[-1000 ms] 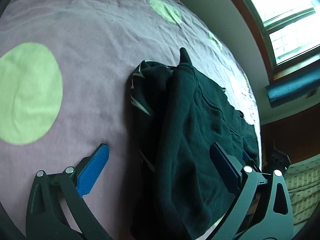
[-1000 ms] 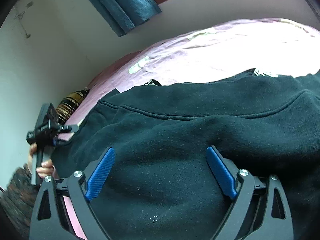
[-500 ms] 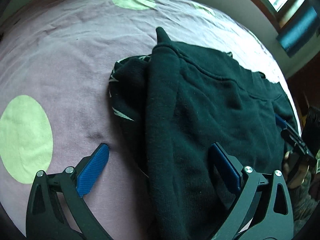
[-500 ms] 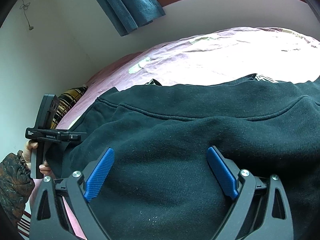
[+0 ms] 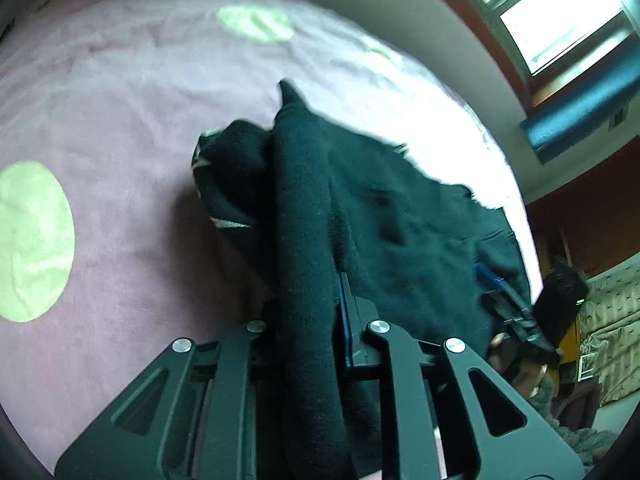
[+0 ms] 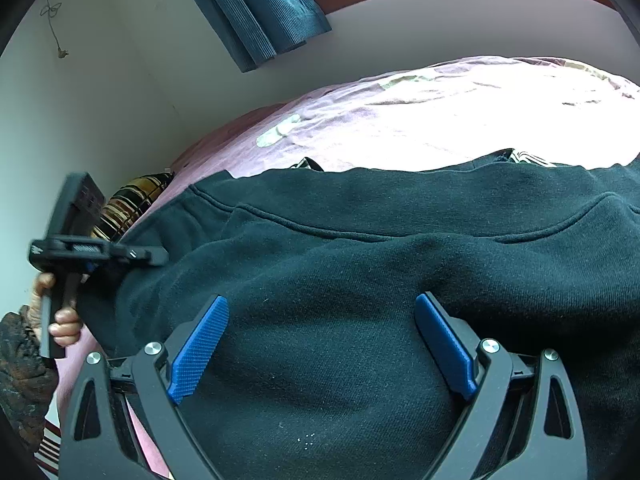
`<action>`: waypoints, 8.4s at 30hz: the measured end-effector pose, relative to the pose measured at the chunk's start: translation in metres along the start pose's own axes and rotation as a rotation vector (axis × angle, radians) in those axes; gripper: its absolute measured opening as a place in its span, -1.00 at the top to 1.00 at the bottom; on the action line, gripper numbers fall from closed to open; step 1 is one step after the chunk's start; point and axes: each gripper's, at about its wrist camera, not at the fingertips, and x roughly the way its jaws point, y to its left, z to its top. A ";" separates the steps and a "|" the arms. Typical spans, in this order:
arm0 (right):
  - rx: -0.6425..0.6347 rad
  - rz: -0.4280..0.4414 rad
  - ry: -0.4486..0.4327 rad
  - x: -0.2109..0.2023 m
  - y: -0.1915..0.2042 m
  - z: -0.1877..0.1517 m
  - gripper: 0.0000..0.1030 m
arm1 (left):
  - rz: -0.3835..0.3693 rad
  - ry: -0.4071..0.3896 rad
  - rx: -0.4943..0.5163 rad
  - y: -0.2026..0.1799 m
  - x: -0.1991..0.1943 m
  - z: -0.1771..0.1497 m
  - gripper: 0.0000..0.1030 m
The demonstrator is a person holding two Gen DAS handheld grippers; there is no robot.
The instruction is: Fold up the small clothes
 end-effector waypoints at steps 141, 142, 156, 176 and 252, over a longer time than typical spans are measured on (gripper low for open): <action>0.577 0.189 -0.079 -0.218 -0.212 -0.021 -0.17 | 0.220 -0.295 0.169 -0.218 0.080 -0.156 -0.96; 0.581 0.206 -0.070 -0.227 -0.206 -0.037 -0.18 | 0.220 -0.292 0.169 -0.221 0.080 -0.158 -0.96; 0.606 0.269 0.044 -0.197 -0.180 -0.072 0.60 | 0.264 -0.315 0.175 -0.228 0.077 -0.155 -0.96; 0.550 0.212 -0.008 -0.210 -0.220 -0.100 0.52 | 0.223 -0.209 0.215 -0.230 0.092 -0.161 -0.96; 0.582 0.176 0.007 -0.197 -0.209 -0.110 0.53 | 0.030 -0.088 0.174 -0.227 0.116 -0.152 -0.84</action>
